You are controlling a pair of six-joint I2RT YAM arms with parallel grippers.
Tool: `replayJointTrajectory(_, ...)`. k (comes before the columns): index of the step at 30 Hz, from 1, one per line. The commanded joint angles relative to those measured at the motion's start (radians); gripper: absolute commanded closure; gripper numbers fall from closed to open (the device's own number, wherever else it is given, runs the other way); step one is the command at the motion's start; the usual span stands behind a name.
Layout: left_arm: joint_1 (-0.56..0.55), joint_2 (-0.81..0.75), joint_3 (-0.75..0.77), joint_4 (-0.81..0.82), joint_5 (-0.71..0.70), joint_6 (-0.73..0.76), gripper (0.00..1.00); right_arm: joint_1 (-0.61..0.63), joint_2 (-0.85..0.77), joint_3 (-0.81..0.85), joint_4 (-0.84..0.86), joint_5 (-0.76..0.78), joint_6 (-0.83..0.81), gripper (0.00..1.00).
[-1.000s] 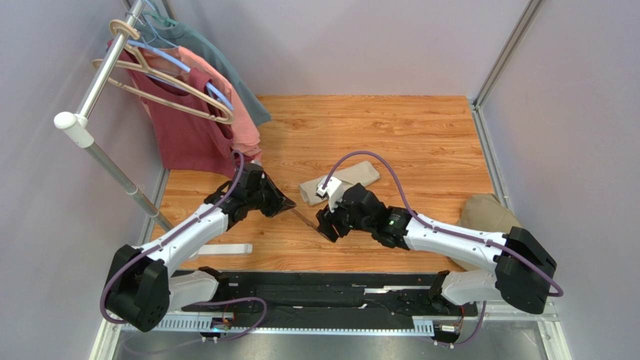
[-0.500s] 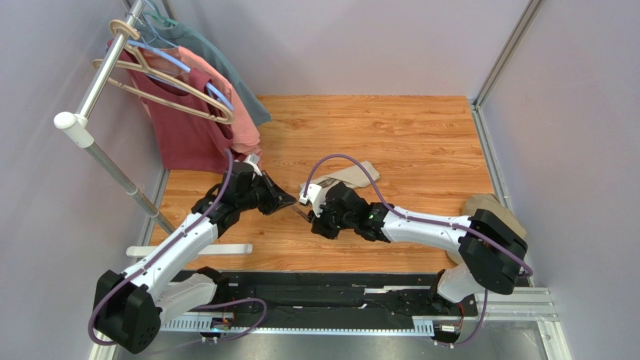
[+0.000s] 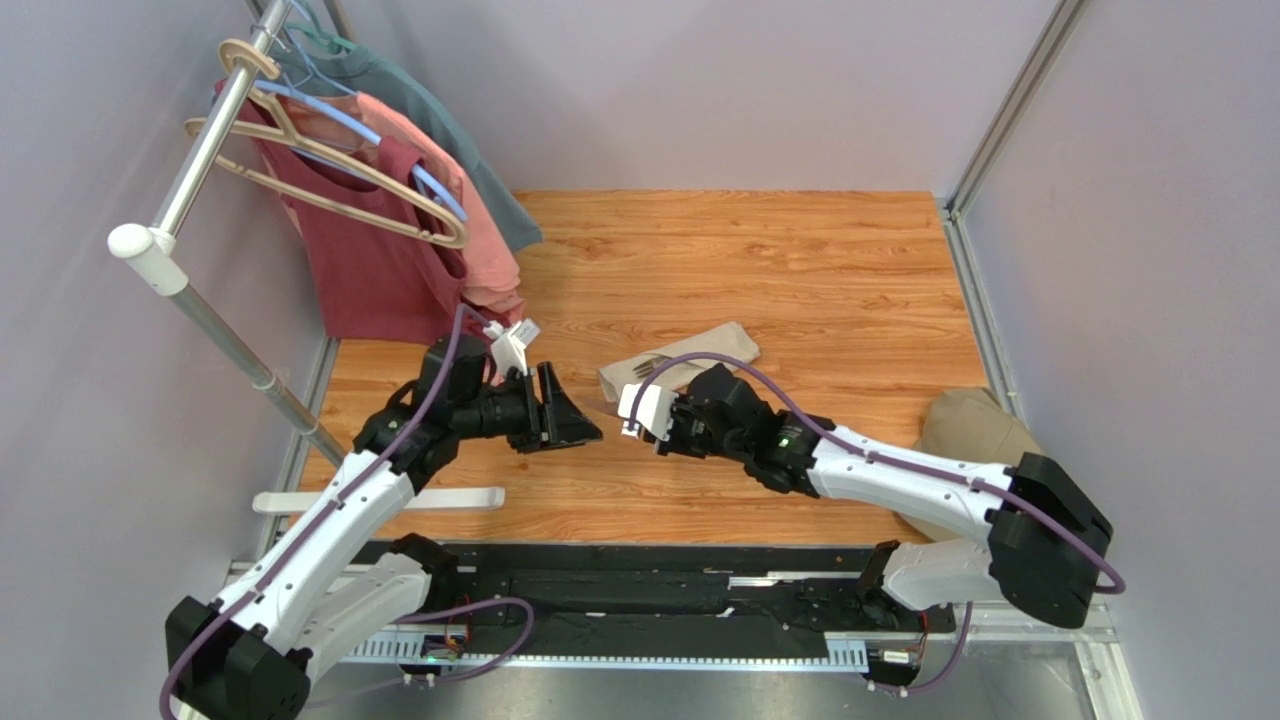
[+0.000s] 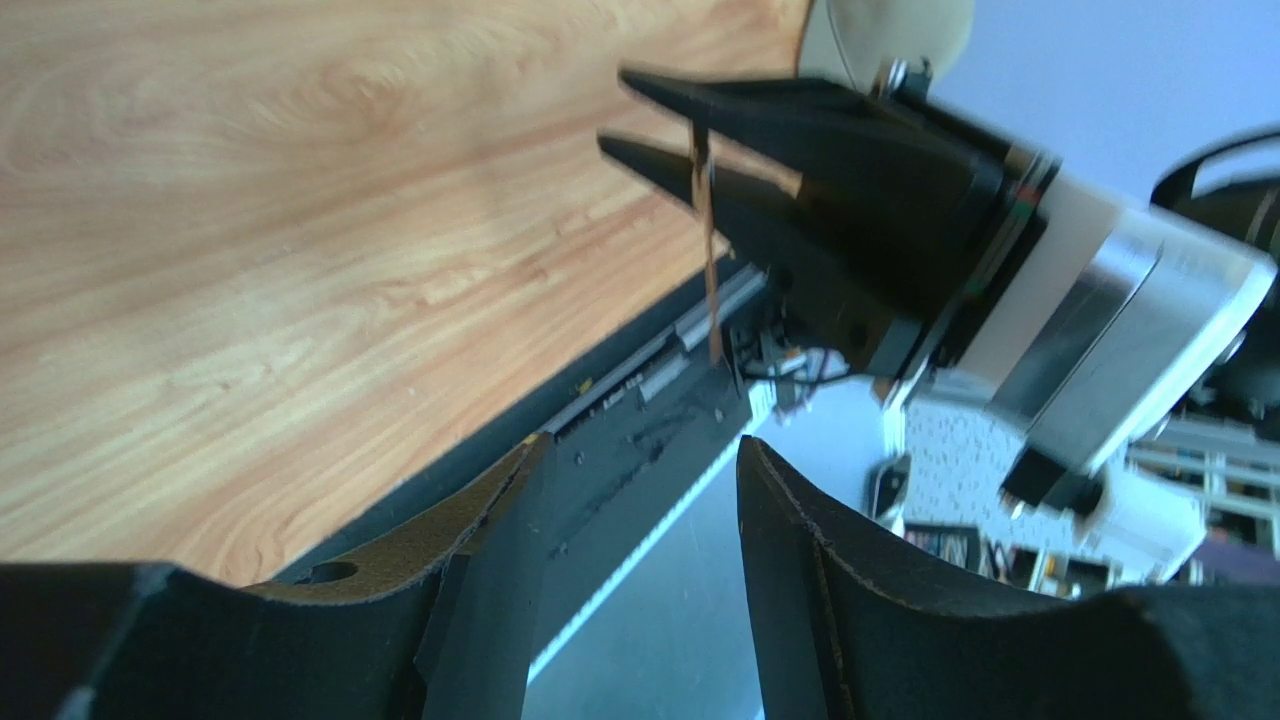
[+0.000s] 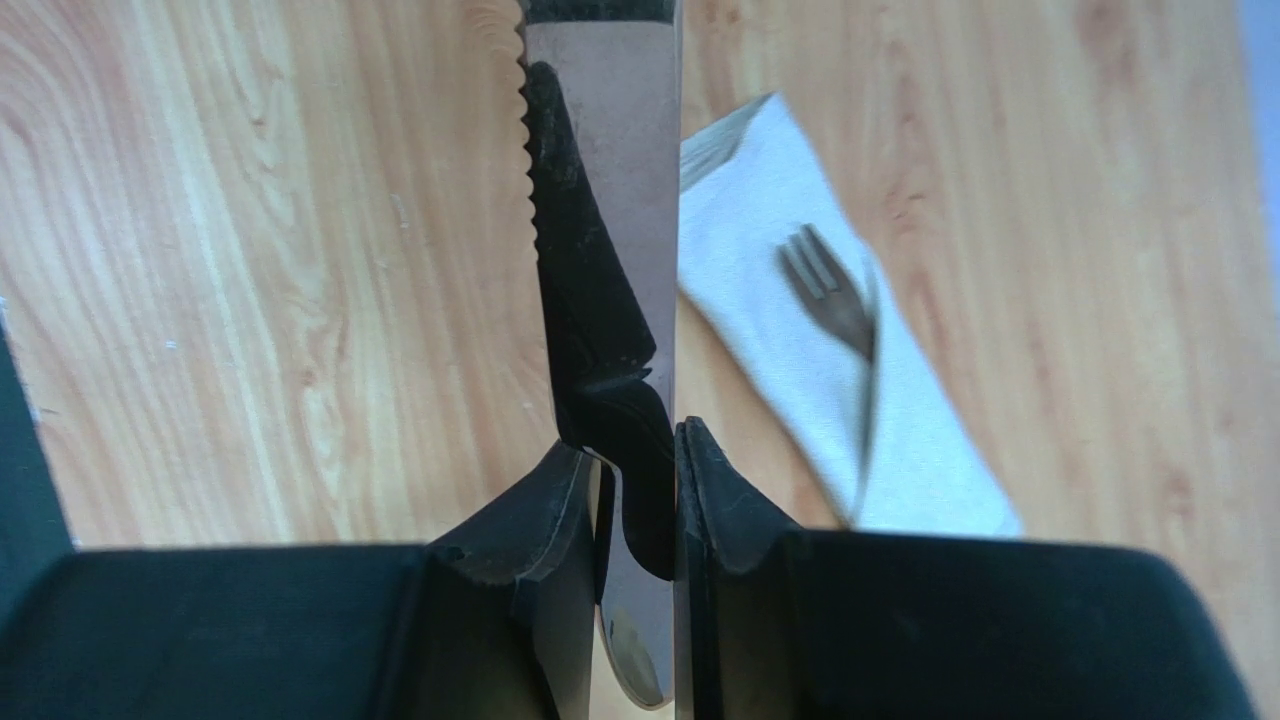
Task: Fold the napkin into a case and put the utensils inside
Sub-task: Pass from the left arm to the right, then pass from the right arm to the left
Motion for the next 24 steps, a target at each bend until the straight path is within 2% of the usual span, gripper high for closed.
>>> replayJointTrajectory(1,0.023,-0.045,0.016,-0.076,0.144,0.119,0.45,-0.004,-0.067,0.013,0.0,-0.028,-0.178,1.0)
replayJointTrajectory(6,0.051,-0.009,-0.004,-0.019,0.276,0.088,0.46,0.06,-0.063,0.026,-0.068,0.006,-0.232,1.0)
replayJointTrajectory(11,0.066,0.024,0.036,-0.052,0.296,0.105,0.46,0.096,-0.069,0.027,-0.108,0.078,-0.244,1.0)
replayJointTrajectory(16,0.066,0.085,0.073,-0.148,0.303,0.158,0.52,0.103,-0.072,0.024,-0.092,0.084,-0.263,1.0)
replayJointTrajectory(20,0.066,0.114,0.042,-0.127,0.348,0.16,0.55,0.106,-0.047,0.029,-0.085,0.085,-0.275,1.0)
replayJointTrajectory(24,0.066,0.145,0.03,-0.124,0.368,0.169,0.64,0.111,-0.032,0.044,-0.082,0.098,-0.299,1.0)
